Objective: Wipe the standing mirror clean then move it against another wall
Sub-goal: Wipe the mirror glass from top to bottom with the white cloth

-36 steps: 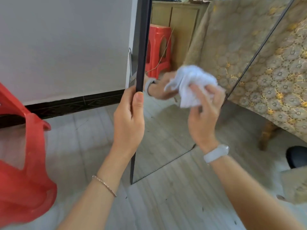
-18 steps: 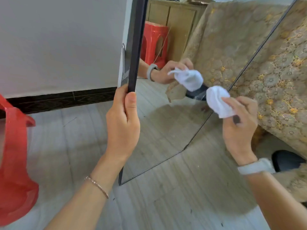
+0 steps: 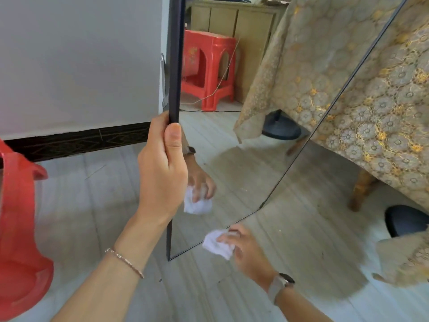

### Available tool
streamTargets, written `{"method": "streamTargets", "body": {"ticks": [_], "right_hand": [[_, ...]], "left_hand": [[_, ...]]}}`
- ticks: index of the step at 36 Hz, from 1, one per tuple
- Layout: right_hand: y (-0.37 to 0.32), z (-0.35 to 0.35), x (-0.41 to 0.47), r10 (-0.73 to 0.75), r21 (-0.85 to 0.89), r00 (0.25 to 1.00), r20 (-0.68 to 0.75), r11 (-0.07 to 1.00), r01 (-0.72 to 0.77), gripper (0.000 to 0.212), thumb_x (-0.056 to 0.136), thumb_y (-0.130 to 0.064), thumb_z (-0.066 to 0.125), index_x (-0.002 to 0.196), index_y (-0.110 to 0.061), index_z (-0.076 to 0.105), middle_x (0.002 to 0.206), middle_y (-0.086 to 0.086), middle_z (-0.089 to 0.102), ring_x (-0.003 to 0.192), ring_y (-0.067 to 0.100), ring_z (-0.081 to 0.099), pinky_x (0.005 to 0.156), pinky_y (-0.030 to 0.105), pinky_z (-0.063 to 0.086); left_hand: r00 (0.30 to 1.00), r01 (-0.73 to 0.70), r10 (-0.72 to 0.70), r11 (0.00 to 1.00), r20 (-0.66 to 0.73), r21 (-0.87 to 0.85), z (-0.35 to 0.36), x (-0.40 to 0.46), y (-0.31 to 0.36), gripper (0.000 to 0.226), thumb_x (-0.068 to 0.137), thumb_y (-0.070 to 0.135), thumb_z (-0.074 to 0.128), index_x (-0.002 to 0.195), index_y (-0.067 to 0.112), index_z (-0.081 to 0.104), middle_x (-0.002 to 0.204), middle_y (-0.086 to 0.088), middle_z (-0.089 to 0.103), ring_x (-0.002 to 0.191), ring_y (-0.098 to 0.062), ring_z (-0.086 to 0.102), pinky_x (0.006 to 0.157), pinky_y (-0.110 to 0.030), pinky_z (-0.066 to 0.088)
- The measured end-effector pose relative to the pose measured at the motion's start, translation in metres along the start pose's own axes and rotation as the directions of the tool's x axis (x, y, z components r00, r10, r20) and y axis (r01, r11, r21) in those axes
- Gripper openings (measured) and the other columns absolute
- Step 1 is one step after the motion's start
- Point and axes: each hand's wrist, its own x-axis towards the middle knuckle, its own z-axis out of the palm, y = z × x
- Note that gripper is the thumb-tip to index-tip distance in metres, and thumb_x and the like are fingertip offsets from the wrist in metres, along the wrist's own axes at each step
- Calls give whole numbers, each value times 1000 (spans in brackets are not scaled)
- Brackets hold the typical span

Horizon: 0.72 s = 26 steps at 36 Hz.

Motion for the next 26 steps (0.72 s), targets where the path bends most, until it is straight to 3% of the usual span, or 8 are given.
{"method": "streamTargets", "body": {"ticks": [4,8,12,14,17,21,23,26], "right_hand": [[4,-65,31,80,20,914,-397,997,-78,38,75,-3,40,100,-25,59,101,-2,45,96,9,44,88,8,31],[-7,-150,79,105,58,605,-789,994,-96,37,71,0,35,100,5,59,101,20,45,97,13,42,89,4,29],[-20,-186,118,165,155,374,-913,986,-57,33,77,-3,38,103,0,58,101,10,42,99,6,42,86,7,35],[-21,-175,128,162,151,405,-900,987,-58,24,86,-9,41,102,-5,57,103,13,42,101,8,43,88,15,39],[-13,-127,115,111,93,586,-803,994,-62,24,94,-27,40,108,-15,55,109,10,41,106,17,41,94,20,34],[9,-44,47,226,118,938,-264,972,-202,33,81,-4,42,105,-18,59,109,-2,51,107,14,49,84,4,31],[22,-21,18,159,15,979,-123,987,-159,35,71,-12,40,90,-29,63,96,-7,52,94,0,52,78,7,35],[36,-46,20,292,61,931,-217,956,-286,37,68,-14,36,88,-17,67,88,9,57,80,-3,47,75,7,38]], "left_hand": [[1000,17,-17,1000,-23,11,2,0,-3,22,99,18,29,107,15,49,63,29,51,62,9,46,62,-2,35],[999,4,-3,1000,-50,29,4,-2,-3,21,98,23,27,104,18,47,62,30,48,57,6,43,58,-4,35],[998,0,2,999,-64,40,5,-2,-2,25,99,17,29,109,9,50,56,16,40,55,5,43,57,-5,35],[998,7,-4,999,-58,46,5,-1,-1,27,99,15,30,111,4,51,60,16,36,58,7,44,59,-4,35],[998,6,-3,999,-55,43,5,-2,0,28,99,17,29,110,5,52,59,17,36,57,6,43,58,-4,34],[998,-8,11,999,-66,45,6,-5,-4,17,98,22,28,98,19,45,61,26,49,55,6,43,56,-4,34],[998,-21,24,999,-64,49,7,-5,-5,14,98,22,28,94,21,41,61,29,49,54,6,44,55,-4,33],[998,-35,38,998,-57,47,7,-3,-5,17,94,29,26,95,22,41,60,29,48,53,6,43,54,-3,33]]}}
